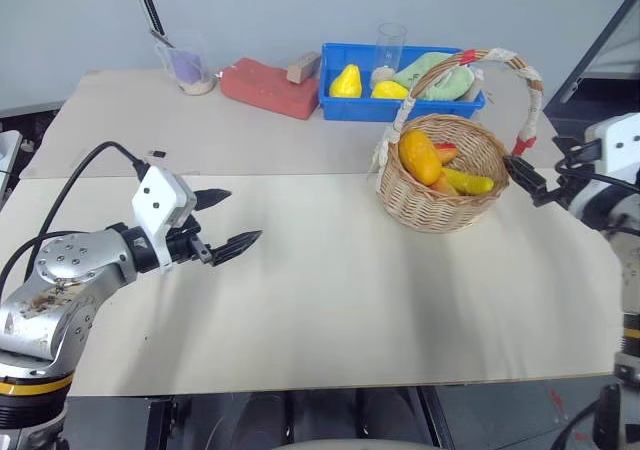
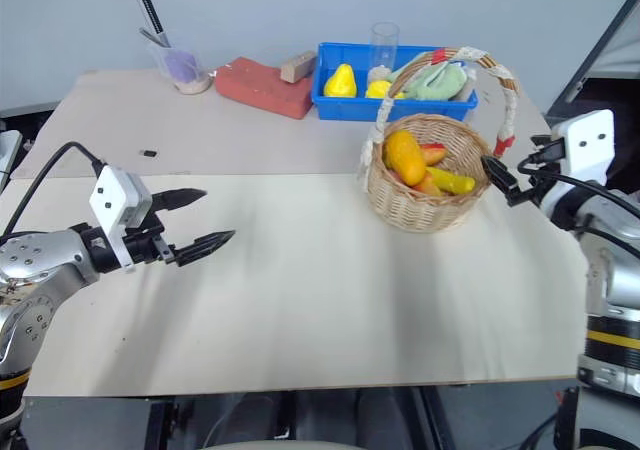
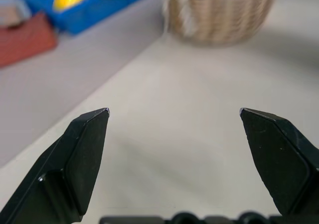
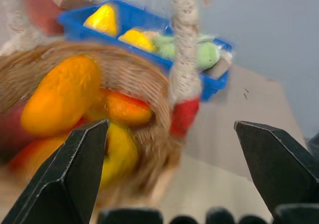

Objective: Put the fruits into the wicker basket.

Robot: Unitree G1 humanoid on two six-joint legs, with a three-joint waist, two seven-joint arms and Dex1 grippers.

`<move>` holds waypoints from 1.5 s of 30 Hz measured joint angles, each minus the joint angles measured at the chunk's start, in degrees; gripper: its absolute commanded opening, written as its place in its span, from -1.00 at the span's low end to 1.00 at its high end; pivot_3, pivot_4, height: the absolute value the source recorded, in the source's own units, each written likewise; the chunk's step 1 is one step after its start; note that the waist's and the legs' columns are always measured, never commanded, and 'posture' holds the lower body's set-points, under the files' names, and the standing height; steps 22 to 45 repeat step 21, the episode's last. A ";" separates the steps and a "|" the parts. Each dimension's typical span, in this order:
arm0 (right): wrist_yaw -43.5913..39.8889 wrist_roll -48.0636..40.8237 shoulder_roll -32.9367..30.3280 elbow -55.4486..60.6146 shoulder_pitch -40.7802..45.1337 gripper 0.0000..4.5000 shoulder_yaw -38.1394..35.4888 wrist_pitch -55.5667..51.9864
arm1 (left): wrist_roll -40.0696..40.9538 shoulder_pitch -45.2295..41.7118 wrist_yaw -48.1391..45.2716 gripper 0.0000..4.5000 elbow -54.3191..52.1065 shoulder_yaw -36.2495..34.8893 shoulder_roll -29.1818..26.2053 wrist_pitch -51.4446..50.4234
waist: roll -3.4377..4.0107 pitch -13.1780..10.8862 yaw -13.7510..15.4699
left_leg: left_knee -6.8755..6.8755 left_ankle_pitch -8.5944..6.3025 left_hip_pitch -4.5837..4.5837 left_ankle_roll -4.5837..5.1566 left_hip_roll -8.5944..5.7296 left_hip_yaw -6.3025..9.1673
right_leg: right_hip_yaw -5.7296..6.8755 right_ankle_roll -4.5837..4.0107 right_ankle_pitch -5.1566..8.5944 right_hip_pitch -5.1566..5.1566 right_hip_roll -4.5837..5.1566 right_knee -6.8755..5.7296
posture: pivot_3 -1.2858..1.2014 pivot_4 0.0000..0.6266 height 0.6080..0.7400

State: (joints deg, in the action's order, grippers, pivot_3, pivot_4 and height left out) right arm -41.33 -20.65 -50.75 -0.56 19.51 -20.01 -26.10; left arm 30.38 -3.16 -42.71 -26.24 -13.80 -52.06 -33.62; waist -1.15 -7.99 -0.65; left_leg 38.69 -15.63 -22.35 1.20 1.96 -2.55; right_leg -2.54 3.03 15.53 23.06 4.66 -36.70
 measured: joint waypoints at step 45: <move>-24.70 -0.25 -11.65 3.12 -6.03 0.98 7.47 0.63 | -7.44 13.84 -7.16 1.00 6.88 -14.81 -3.75 3.22 | -0.01 0.00 0.58 | -0.02 -0.01 0.04 0.00 0.03 -0.07 | 0.04 -0.07 0.04 0.00 0.05 -0.02 | 0.03 -0.52 1.00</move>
